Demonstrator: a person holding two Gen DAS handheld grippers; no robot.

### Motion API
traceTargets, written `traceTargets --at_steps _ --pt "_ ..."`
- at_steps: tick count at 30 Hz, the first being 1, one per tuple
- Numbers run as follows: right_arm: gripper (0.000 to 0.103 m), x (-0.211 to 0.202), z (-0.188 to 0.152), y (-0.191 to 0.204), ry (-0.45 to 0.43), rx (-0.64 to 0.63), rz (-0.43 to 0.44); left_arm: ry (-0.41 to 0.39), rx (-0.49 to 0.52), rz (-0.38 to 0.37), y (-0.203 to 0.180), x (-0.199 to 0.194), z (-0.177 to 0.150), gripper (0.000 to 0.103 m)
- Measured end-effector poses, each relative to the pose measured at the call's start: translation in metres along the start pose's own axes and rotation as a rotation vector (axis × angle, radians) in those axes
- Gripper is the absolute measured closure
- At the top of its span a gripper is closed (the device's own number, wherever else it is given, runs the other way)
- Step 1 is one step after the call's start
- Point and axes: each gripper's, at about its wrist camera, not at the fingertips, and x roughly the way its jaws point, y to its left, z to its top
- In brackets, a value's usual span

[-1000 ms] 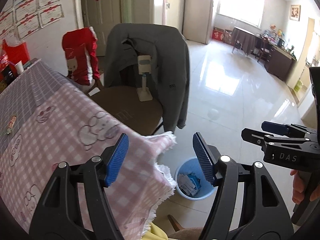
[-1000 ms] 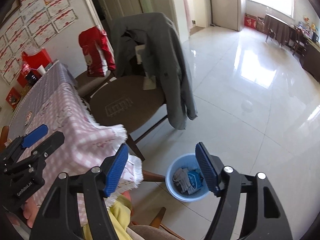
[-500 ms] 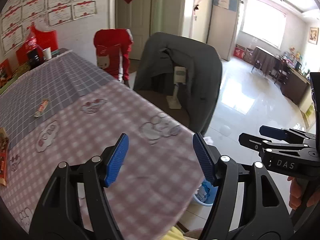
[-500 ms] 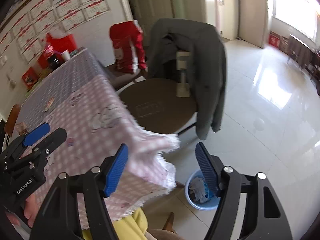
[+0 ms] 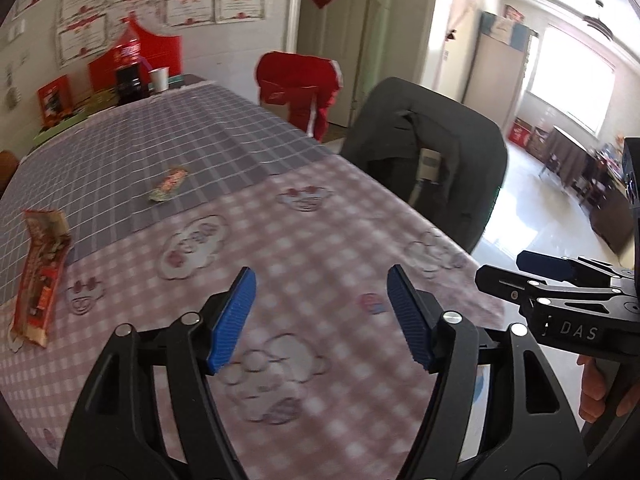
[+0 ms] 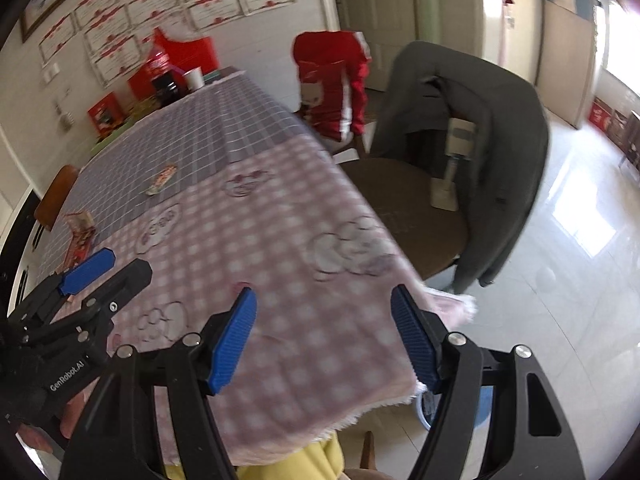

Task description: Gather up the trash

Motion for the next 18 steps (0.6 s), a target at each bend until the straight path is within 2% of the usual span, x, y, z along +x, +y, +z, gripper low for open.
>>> traceTargets --at_steps 10,18 --pt "0.034 0.039 0.023 0.078 0.059 -0.09 0.091 0.003 -0.112 0.095 0.086 -0.01 0.0 0.03" --pt "0.034 0.075 0.048 0.129 0.112 -0.136 0.143 0.02 -0.183 0.142 0.158 -0.021 -0.003 0.02"
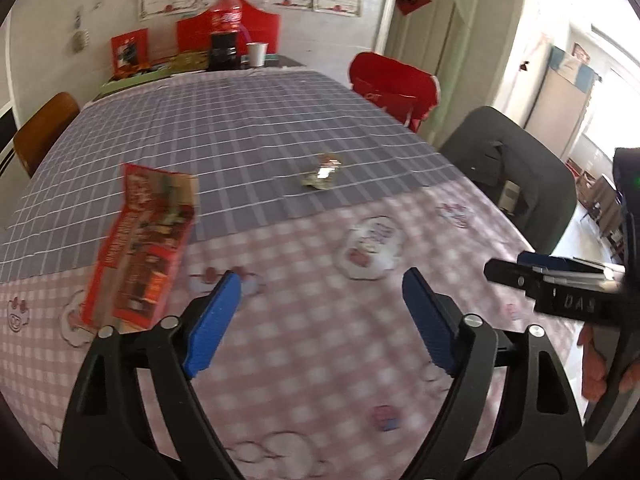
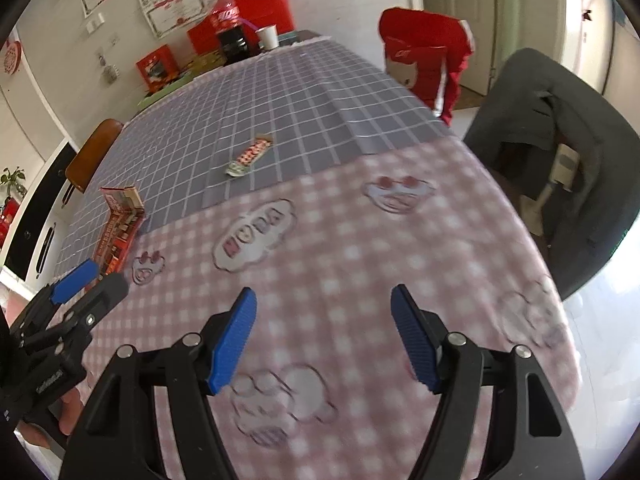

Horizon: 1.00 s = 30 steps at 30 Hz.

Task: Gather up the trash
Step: 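Move both tools over the table while the right tool grasps the red-white candy wrapper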

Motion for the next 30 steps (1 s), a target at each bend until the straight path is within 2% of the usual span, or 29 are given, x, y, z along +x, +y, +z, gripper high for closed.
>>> traceTargets --at_steps 4,9,17,22,26,28,29,30 --pt "0.028 0.024 0.025 0.016 0.022 -0.01 0.023 0.008 -0.036 0.05 0.039 0.002 0.004 0.018" --pt "0.028 0.06 0.06 0.036 0.049 -0.029 0.041 0.035 -0.102 0.089 0.083 0.011 0.017 0.017" --pt "0.027 0.119 0.116 0.071 0.094 -0.062 0.032 0.03 -0.141 0.195 0.136 0.024 0.045 0.017" --pt "0.027 0.163 0.142 0.077 0.13 -0.005 0.01 0.023 -0.182 0.231 0.162 0.028 0.049 0.015" --pt "0.027 0.183 0.149 0.084 0.123 -0.005 0.006 0.067 -0.205 0.221 0.175 0.035 0.043 0.015" --pt "0.04 0.188 0.15 0.091 0.104 -0.043 -0.036 0.078 -0.211 0.204 0.175 0.038 0.04 0.015" --pt "0.069 0.188 0.15 0.094 0.09 -0.065 -0.065 0.091 -0.205 0.176 0.172 0.041 0.038 0.015" --pt "0.08 0.188 0.149 0.097 0.076 -0.092 -0.089 0.104 -0.194 0.154 0.169 0.043 0.036 0.015"
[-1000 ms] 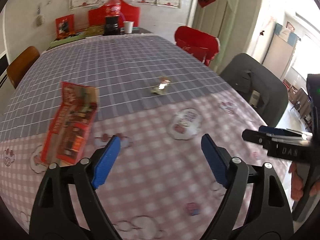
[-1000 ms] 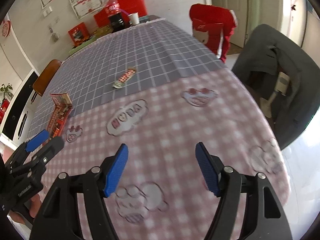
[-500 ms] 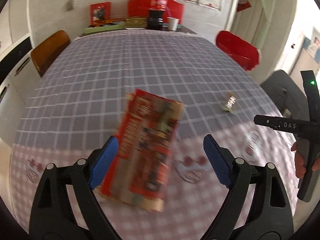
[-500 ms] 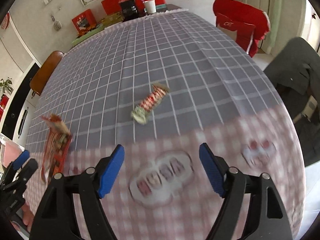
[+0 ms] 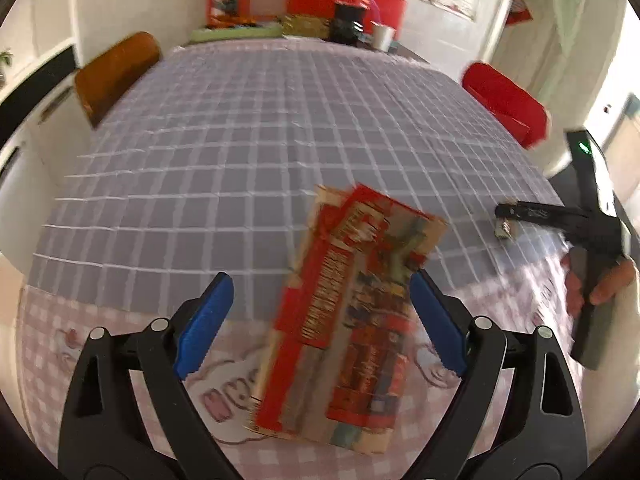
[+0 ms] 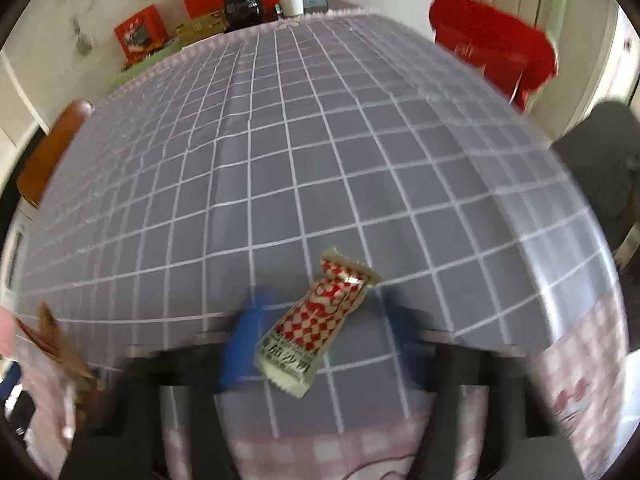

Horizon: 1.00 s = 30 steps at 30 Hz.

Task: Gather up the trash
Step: 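Move both tools over the table while the right tool grasps the red-white candy wrapper, then grasp the blue tube packet with the left tool while the right tool holds the candy wrapper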

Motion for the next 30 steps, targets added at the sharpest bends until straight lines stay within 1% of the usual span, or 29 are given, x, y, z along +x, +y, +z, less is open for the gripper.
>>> traceTargets --at_steps 1,3,6,9,11,13,14,16,17,19,23,26,28,30 --pt "0.082 0.0 -0.002 0.001 -0.001 -0.015 0.018 0.021 0.026 -0.03 -0.005 0.003 -0.003 0.014" --pt "0.084 -0.002 -0.006 -0.003 0.012 0.0 0.058 0.055 0.066 -0.051 -0.014 0.01 -0.008 0.014" --pt "0.085 -0.013 -0.018 -0.01 0.026 0.014 0.126 0.102 0.124 -0.046 -0.026 0.021 -0.019 0.014" --pt "0.085 -0.028 -0.028 -0.009 0.013 0.0 0.139 0.128 0.15 0.002 -0.03 0.031 -0.024 0.013" --pt "0.085 -0.038 -0.037 -0.01 0.014 -0.004 0.162 0.121 0.154 0.028 -0.032 0.037 -0.025 0.009" --pt "0.085 -0.047 -0.044 -0.011 0.01 -0.004 0.177 0.13 0.169 0.106 -0.034 0.046 -0.028 0.008" --pt "0.085 -0.051 -0.048 -0.011 0.005 -0.011 0.18 0.118 0.148 0.095 -0.031 0.045 -0.028 0.014" --pt "0.085 -0.059 -0.053 -0.009 -0.003 -0.021 0.187 0.127 0.125 0.093 -0.027 0.043 -0.026 0.016" --pt "0.085 -0.062 -0.054 -0.01 -0.006 -0.023 0.19 0.125 0.116 0.102 -0.025 0.041 -0.026 0.016" --pt "0.085 -0.068 -0.057 -0.01 -0.015 -0.032 0.194 0.124 0.091 0.088 -0.021 0.037 -0.027 0.016" --pt "0.085 -0.079 -0.063 -0.01 -0.03 -0.041 0.198 0.123 0.111 0.111 -0.025 0.032 -0.032 0.016" --pt "0.085 -0.081 -0.068 -0.01 -0.022 -0.052 0.203 0.141 0.119 0.153 -0.026 0.031 -0.032 0.015" --pt "0.085 -0.081 -0.069 -0.009 -0.014 -0.057 0.207 0.138 0.118 0.185 -0.02 0.033 -0.03 0.015" --pt "0.085 -0.081 -0.071 -0.009 -0.011 -0.066 0.205 0.134 0.109 0.244 -0.011 0.029 -0.033 0.015"
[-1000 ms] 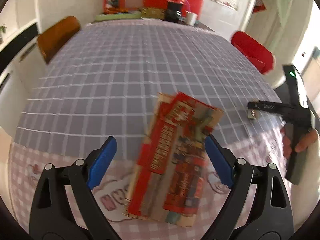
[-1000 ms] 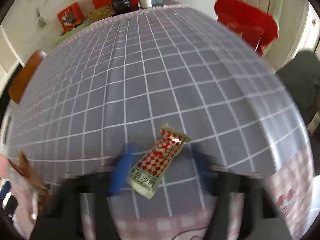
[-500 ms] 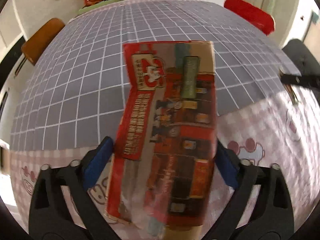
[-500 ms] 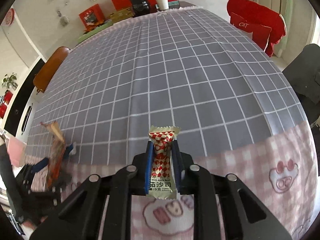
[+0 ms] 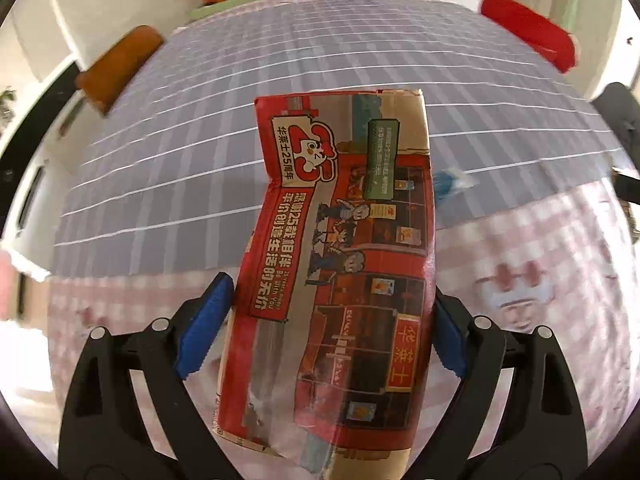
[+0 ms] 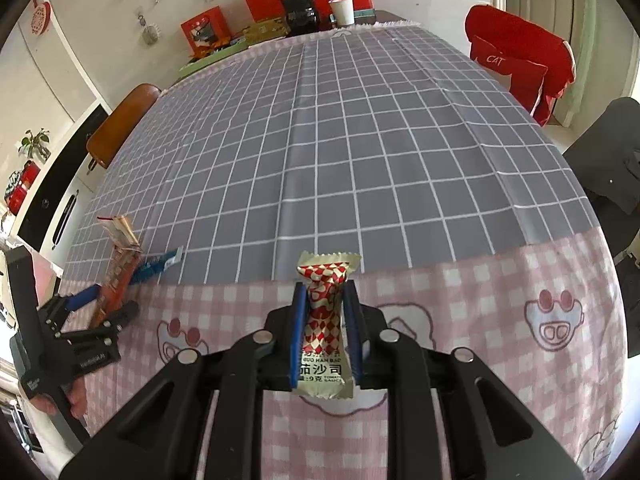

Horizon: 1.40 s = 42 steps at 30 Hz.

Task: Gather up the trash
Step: 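Grasp the blue tube packet with the left tool while the right tool holds the candy wrapper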

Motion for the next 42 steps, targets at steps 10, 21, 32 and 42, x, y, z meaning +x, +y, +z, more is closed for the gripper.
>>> traceTargets --at_steps 10,21,32,42 --pt "0.085 -0.002 -0.007 0.007 0.006 -0.022 0.026 -0.081 0.025 -0.012 0.004 -0.028 -0.002 0.014" --pt "0.084 -0.009 -0.009 0.004 -0.002 -0.024 0.043 -0.111 0.237 -0.098 -0.06 -0.023 0.036 0.014" --pt "0.084 -0.011 -0.01 -0.017 0.001 0.0 0.014 0.0 0.159 -0.2 -0.055 0.02 0.059 0.078" --pt "0.084 -0.032 -0.02 -0.022 -0.027 0.022 0.023 -0.042 0.166 -0.177 -0.061 -0.001 0.038 0.09"
